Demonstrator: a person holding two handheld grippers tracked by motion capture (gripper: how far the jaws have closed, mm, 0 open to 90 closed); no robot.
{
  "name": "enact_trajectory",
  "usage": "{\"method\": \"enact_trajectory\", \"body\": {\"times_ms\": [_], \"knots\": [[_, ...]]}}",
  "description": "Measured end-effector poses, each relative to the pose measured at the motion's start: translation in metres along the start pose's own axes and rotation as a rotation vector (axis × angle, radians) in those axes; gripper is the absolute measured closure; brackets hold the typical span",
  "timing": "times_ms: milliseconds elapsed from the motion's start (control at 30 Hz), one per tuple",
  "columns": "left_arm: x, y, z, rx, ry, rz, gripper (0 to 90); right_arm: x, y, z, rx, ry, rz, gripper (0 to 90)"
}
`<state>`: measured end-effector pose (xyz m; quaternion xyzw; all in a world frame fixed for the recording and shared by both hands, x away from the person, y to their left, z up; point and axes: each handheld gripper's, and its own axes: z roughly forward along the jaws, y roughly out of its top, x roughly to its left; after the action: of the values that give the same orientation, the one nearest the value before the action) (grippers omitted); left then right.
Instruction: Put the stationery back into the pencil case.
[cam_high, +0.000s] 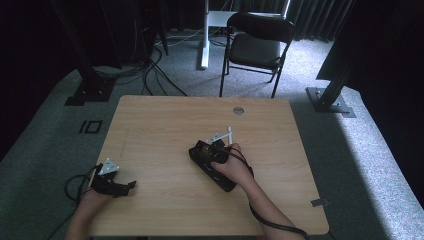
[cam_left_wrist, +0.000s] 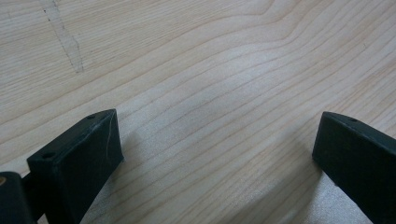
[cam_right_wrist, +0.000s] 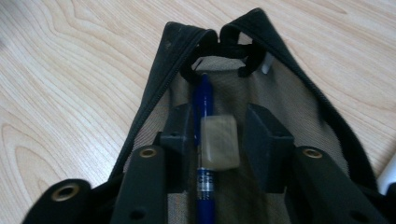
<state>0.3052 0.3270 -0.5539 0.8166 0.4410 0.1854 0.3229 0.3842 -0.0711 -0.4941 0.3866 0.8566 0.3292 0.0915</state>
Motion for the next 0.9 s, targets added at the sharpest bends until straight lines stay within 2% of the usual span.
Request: {"method": "enact_trajectory", "body": {"times_ms": [100,200,300,400,467,633,733,833,867,900], "knots": [[0.000,0.000,0.000,-0.001,0.000,0.000,1.6,-0.001,0.000,-0.001,-0.005,0.000,0.000,60.0],[0.000,0.000,0.000,0.000,0.000,0.000,1.6,-0.003,0.003,-0.018,-0.060,0.027,0.015,59.6],[0.000,0.000,0.000,0.000,0.000,0.000,1.6,-0.012,0.008,-0.035,-0.129,0.035,0.050,59.6],[0.000,0.000,0.000,-0.001,0.000,0.000,1.6,-0.028,0.011,-0.047,-0.176,-0.003,0.083,59.6],[0.000,0.000,0.000,0.000,0.000,0.000,1.6,-0.041,0.012,-0.050,-0.185,-0.043,0.108,59.6],[0.000,0.000,0.000,0.000,0.000,0.000,1.6,-0.074,0.010,-0.036,-0.151,-0.149,0.168,59.9],[0.000,0.000,0.000,0.000,0.000,0.000,1.6,-0.089,0.005,-0.020,-0.115,-0.174,0.204,59.9],[0.000,0.000,0.000,0.000,0.000,0.000,1.6,-0.098,0.001,-0.004,-0.084,-0.197,0.218,59.9],[0.000,0.000,0.000,0.000,0.000,0.000,1.6,-0.098,0.001,-0.004,-0.084,-0.197,0.218,59.9],[0.000,0.000,0.000,0.000,0.000,0.000,1.6,-0.104,0.000,0.009,-0.055,-0.218,0.233,61.1]]}}
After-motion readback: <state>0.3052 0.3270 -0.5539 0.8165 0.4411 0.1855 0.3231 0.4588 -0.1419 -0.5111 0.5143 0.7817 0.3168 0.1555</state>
